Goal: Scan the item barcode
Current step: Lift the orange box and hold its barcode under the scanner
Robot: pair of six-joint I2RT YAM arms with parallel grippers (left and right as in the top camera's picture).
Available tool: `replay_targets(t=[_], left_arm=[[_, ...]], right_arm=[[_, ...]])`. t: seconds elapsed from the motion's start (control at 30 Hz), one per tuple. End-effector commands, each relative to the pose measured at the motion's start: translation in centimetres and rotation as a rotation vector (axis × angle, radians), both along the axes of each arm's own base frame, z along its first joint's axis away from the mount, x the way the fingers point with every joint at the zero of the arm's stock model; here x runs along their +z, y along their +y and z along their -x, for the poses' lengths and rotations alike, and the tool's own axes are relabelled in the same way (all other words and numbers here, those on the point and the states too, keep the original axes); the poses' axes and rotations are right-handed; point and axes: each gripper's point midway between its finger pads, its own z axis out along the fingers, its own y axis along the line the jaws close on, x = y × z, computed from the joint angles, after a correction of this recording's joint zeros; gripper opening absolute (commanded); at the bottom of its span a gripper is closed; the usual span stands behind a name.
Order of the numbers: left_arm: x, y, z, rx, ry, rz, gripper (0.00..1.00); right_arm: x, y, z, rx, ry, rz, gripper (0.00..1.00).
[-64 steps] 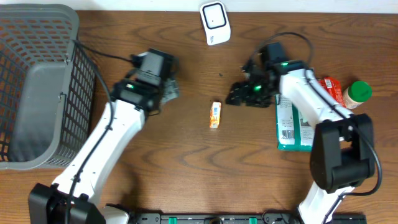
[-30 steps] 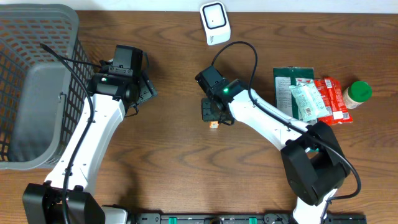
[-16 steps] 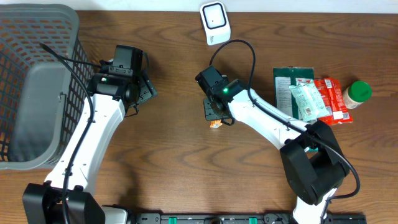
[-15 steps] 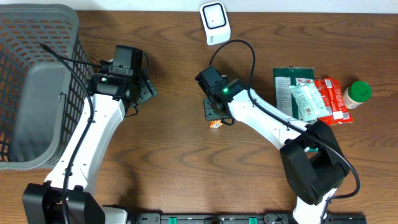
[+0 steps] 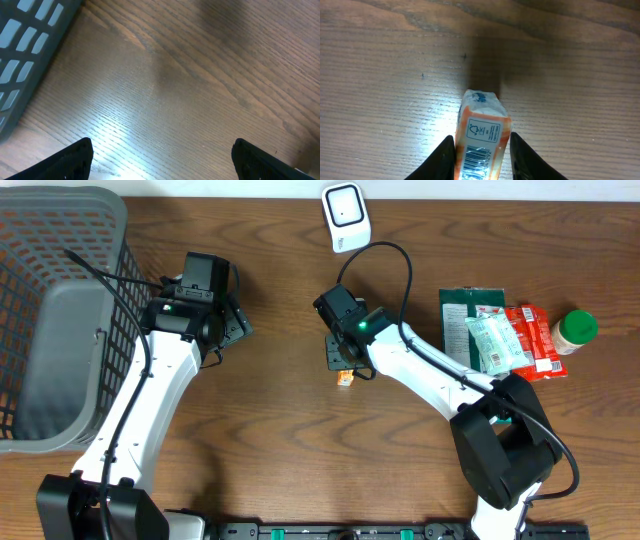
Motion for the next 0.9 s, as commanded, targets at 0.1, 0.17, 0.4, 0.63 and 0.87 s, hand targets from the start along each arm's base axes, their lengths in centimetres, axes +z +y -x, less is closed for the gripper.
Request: replay_targets(t=[0.1, 0.17, 0.4, 0.63, 0.87], left_arm=[[0.0, 0.3, -0.1, 0.002, 0.003, -0.015, 0.89], [0.0, 0.3, -0.1, 0.003, 0.004, -0.015, 0.89], [0.0, 0.3, -0.1, 0.002, 0.003, -0.015, 0.89], [0.0, 0.3, -0.1, 0.002, 0.003, -0.014, 0.89], [0.0, 0.3, -0.1, 0.003, 0.003, -0.015, 0.89]], right_arm=[[-0.5, 0.1, 0.1, -0.019, 0.007, -0.002, 0.26], [-0.5, 0.1, 0.1, -0.020, 0.006, -0.002, 0.26], [-0.2, 0.6, -0.6, 0.023, -0.027, -0.011, 0.21], [-0.1, 0.8, -0.8, 0.067, -0.040, -0.004, 0.25], [1.0, 1.1, -1.2, 0.127, -0.071, -0.001, 0.56]])
